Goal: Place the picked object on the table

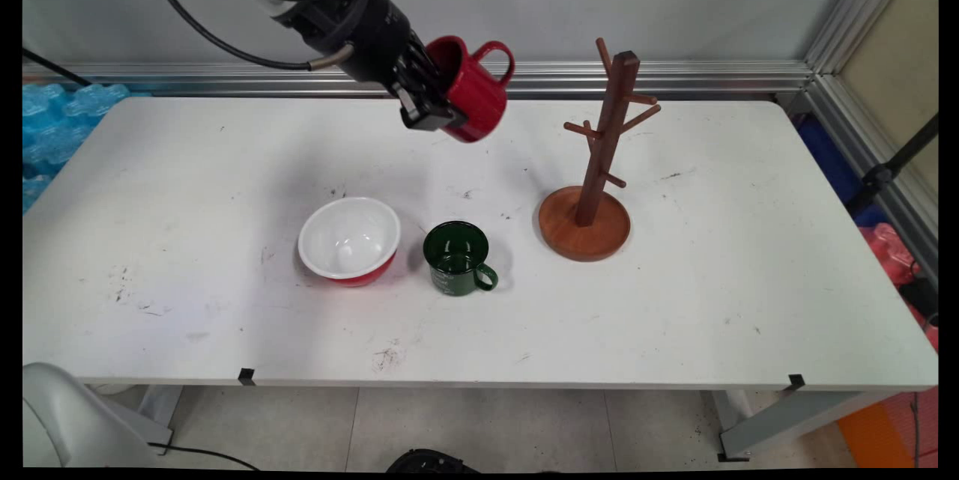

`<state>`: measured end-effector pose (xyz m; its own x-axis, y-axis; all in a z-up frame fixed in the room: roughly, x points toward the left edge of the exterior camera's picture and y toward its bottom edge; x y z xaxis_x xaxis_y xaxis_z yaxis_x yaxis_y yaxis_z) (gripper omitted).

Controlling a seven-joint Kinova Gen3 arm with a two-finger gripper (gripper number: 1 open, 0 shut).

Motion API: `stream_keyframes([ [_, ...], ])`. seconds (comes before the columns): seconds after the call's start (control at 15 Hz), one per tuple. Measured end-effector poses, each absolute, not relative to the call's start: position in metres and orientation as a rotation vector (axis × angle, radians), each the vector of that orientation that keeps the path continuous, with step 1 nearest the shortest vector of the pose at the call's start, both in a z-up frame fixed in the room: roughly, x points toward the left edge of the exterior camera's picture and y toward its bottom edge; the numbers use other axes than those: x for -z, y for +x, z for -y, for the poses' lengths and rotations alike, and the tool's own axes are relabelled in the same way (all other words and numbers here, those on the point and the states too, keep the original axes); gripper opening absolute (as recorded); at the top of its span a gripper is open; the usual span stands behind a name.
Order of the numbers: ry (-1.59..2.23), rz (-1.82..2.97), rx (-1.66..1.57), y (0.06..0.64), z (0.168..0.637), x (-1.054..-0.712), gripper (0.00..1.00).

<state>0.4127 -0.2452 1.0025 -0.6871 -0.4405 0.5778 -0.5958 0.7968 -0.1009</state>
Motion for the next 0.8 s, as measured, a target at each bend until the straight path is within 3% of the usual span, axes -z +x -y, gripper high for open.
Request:
stream_keyframes([
  [0.8,0.676,2.674,-0.463,0.435,0.308,-0.966,0.00],
])
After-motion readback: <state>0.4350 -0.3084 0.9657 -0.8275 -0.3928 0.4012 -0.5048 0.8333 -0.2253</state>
